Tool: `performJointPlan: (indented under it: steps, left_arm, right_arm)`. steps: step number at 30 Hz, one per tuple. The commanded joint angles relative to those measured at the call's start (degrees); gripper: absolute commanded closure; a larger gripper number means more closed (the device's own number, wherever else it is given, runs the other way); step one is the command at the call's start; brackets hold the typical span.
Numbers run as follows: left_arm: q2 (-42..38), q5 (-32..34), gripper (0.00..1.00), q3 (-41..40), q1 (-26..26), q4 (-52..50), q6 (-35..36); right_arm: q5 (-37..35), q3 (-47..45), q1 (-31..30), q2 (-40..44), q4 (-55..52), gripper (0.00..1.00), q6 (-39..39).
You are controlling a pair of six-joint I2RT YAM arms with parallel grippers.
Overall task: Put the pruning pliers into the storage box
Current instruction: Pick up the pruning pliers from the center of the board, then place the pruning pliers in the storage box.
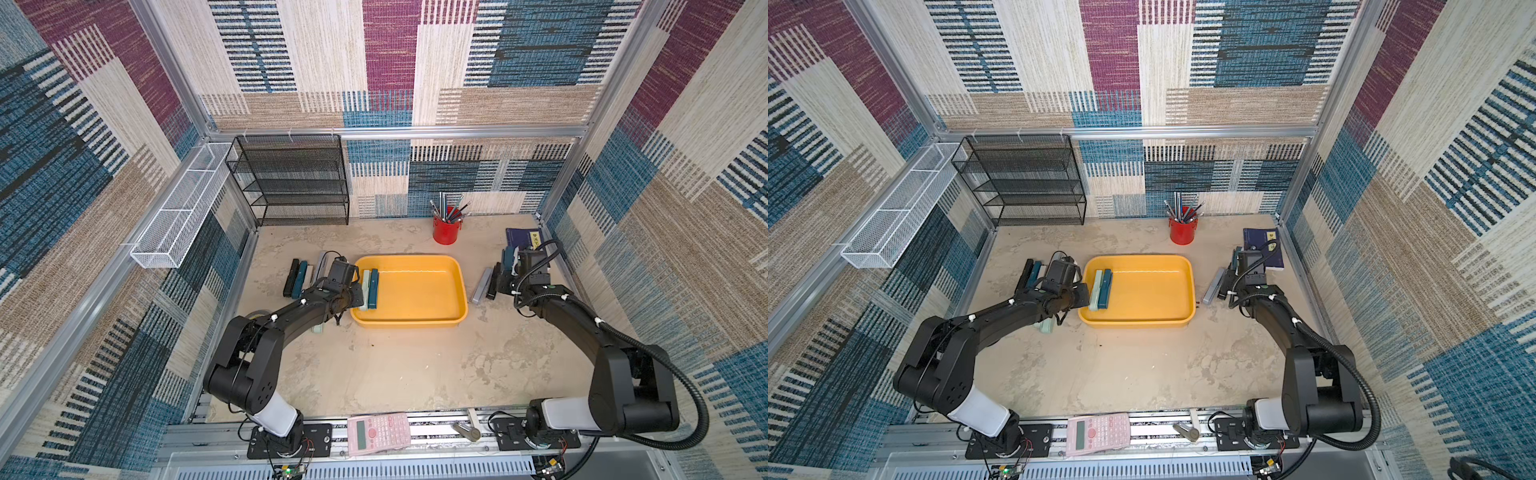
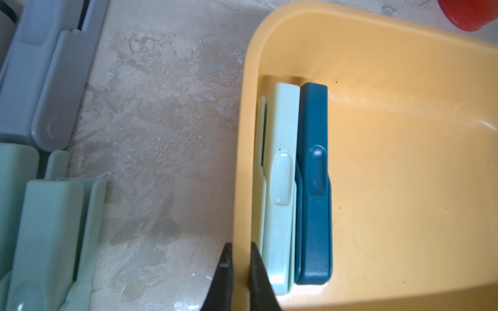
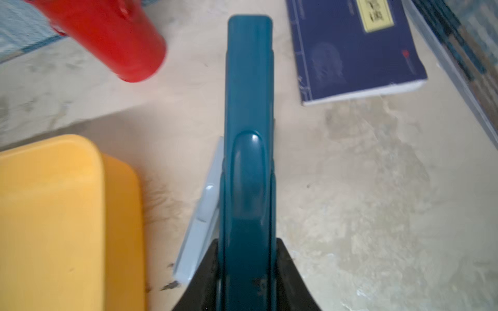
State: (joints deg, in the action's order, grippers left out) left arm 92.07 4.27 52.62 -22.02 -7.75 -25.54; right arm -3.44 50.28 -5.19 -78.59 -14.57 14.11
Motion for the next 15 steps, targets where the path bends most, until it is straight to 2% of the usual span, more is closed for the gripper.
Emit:
performJointPlan:
  steps: [1, 9, 15]
  left_arm:
    - [0.3, -0.04, 1.0, 0.14, 0.06, 0.29, -0.8]
    - [0.48, 0.09, 1.0, 0.55, 0.12, 0.06, -2.44]
    - [0.4, -0.33, 1.0, 0.45, -0.03, 0.52, -3.53]
  right_arm:
    - [0.36, 2.87, -5.17, 0.12, -0.56, 0.72, 0.52]
    - [1.66, 5.91, -19.26, -4.44, 3.04, 0.74, 8.77]
    - [5.11, 6.53, -23.5, -8.71, 7.33, 0.74, 13.08]
